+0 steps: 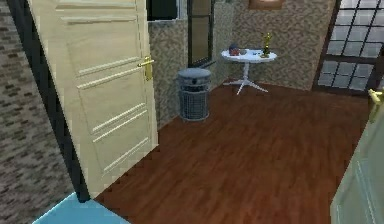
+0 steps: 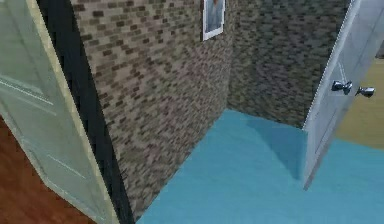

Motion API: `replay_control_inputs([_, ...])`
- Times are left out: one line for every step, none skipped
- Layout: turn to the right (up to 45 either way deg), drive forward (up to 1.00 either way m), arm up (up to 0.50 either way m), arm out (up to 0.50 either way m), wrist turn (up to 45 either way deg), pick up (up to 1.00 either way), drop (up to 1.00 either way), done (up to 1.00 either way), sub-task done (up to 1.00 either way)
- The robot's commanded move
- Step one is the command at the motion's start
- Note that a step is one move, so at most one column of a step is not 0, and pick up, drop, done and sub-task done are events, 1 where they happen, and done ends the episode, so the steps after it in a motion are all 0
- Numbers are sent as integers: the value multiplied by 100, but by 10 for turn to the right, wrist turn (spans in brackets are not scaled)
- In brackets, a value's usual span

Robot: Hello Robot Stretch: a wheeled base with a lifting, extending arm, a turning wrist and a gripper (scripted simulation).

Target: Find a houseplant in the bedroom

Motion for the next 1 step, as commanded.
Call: replay_control_inputs([0, 50, 0, 0, 0, 0, 0, 0, 0])
